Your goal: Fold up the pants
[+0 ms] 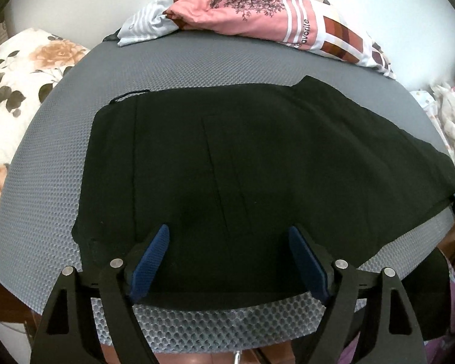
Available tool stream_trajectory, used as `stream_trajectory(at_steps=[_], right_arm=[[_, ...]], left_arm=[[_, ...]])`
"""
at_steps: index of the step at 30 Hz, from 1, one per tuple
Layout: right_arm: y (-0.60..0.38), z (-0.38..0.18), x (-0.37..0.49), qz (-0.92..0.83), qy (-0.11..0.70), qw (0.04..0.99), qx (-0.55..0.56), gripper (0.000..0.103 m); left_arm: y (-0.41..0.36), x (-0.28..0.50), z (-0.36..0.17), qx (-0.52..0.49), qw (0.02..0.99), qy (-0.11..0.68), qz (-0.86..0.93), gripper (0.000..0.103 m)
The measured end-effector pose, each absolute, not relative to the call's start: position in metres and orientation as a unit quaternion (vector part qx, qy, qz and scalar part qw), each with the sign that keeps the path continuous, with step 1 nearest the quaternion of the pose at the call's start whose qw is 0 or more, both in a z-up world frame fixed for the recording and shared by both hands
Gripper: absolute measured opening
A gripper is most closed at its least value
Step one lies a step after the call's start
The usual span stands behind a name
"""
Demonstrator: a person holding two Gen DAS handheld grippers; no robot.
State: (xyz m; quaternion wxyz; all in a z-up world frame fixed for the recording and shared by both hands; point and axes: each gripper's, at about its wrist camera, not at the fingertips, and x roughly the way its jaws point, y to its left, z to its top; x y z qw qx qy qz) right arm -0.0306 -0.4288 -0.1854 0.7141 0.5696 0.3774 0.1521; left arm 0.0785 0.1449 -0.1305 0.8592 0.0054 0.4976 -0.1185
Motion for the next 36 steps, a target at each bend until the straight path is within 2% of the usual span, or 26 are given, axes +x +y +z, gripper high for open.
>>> stream_trajectory(at_steps=[2, 3, 10, 12, 13, 14, 18, 30, 33, 36], right_arm=[[-0.415, -0.183, -0.025, 0.15, 0.395, 0.723, 0.547, 0.014], [-0.407, -0.183, -0.022, 0.143, 0.413, 0.726, 0.53, 0.007], [-0.404, -0.175, -0.042, 0.148, 0.423, 0.707, 0.548, 0.005], [-0.402, -0.187, -0.041, 0.137, 0.445, 0.7, 0.541, 0.005], [-0.402, -0.198, -0.041, 0.129, 0.457, 0.689, 0.548, 0.0], [-0.404, -0.206, -0.043, 0.129, 0.453, 0.675, 0.568, 0.0], [-0.404, -0.207, -0.045, 0.144, 0.444, 0.662, 0.586, 0.004], [-0.408, -0.204, -0.058, 0.131, 0.452, 0.676, 0.568, 0.003], [-0.406, -0.199, -0.055, 0.147, 0.436, 0.675, 0.577, 0.011], [-0.4, -0.19, -0.051, 0.153, 0.426, 0.684, 0.572, 0.039]], left_arm=[[0.145, 0.079, -0.132, 0.006, 0.859, 0.497, -0.12, 0.085], [0.144, 0.079, -0.132, 0.01, 0.86, 0.496, -0.118, 0.086], [0.147, 0.086, -0.134, 0.036, 0.857, 0.498, -0.128, 0.086], [0.146, 0.089, -0.136, 0.044, 0.856, 0.499, -0.127, 0.088], [0.147, 0.091, -0.136, 0.044, 0.856, 0.499, -0.128, 0.089], [0.147, 0.092, -0.136, 0.047, 0.855, 0.5, -0.129, 0.09], [0.143, 0.094, -0.137, 0.061, 0.852, 0.502, -0.133, 0.093], [0.139, 0.095, -0.14, 0.069, 0.854, 0.498, -0.133, 0.098], [0.138, 0.095, -0.14, 0.07, 0.855, 0.496, -0.133, 0.1], [0.138, 0.094, -0.141, 0.069, 0.857, 0.493, -0.133, 0.101]])
